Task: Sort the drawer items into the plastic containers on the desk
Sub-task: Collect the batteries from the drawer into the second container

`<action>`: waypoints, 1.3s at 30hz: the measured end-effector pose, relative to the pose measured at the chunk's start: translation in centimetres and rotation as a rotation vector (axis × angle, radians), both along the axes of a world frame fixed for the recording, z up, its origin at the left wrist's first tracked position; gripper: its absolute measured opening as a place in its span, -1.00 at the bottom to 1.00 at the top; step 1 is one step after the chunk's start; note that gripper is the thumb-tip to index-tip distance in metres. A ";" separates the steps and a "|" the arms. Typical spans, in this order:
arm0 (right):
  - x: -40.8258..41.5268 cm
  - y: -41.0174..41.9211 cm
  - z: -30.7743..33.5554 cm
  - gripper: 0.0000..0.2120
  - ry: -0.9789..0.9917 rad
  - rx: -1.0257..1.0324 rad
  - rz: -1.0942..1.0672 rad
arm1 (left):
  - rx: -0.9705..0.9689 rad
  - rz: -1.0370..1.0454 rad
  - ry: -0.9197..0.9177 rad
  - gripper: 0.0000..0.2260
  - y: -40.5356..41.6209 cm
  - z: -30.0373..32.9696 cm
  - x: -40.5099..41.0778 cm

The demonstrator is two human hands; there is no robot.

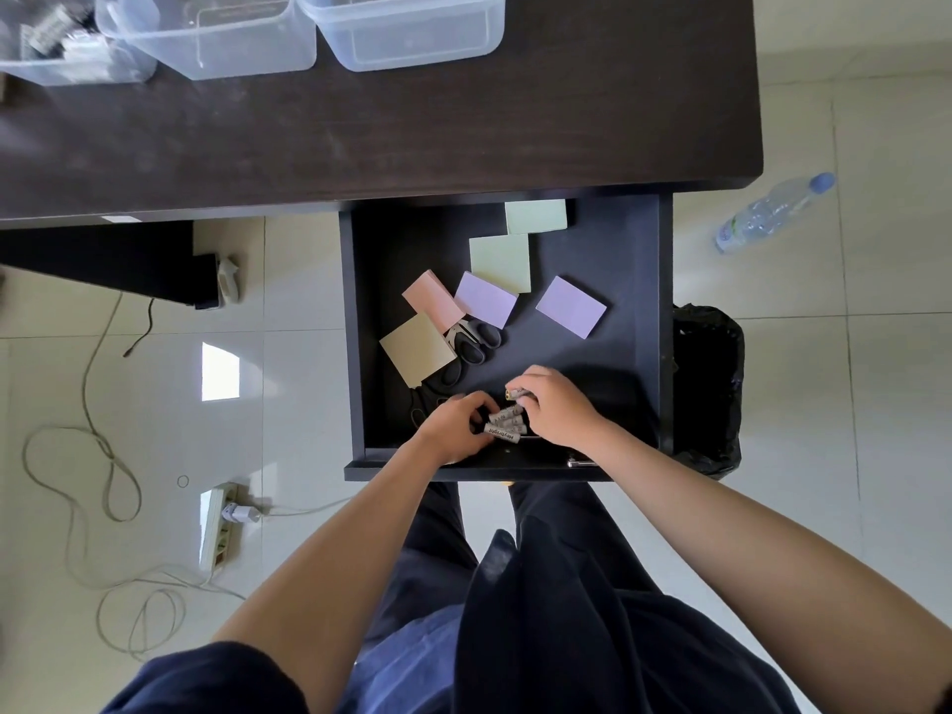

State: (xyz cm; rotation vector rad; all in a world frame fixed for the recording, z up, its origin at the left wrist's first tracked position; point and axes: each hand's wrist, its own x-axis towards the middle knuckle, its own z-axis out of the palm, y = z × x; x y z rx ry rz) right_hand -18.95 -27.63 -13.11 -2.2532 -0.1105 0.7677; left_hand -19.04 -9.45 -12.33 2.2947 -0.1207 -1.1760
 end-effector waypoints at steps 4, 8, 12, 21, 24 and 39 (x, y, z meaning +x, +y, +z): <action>-0.2 0.8 -0.1 -0.74 0.093 -0.118 0.171 | 0.022 -0.054 -0.018 -0.71 -0.3 0.1 0.0; -0.6 1.1 -0.1 -0.72 0.143 -0.177 0.229 | 0.028 0.054 0.061 -0.71 -0.2 -0.2 0.0; -0.4 1.6 -0.2 -0.69 0.215 -0.241 0.273 | 0.050 0.037 0.103 -0.71 -0.5 -0.3 0.4; -0.5 1.3 0.0 -0.77 0.270 -0.128 0.227 | 0.045 -0.048 0.093 -0.73 0.1 0.0 0.4; -0.5 1.3 0.1 -0.75 0.315 -0.108 0.192 | 0.035 -0.015 0.116 -0.76 0.2 -0.1 0.3; -0.9 1.5 0.2 -0.64 0.386 -0.129 0.279 | 0.045 -0.128 0.157 -0.71 0.0 -0.2 0.5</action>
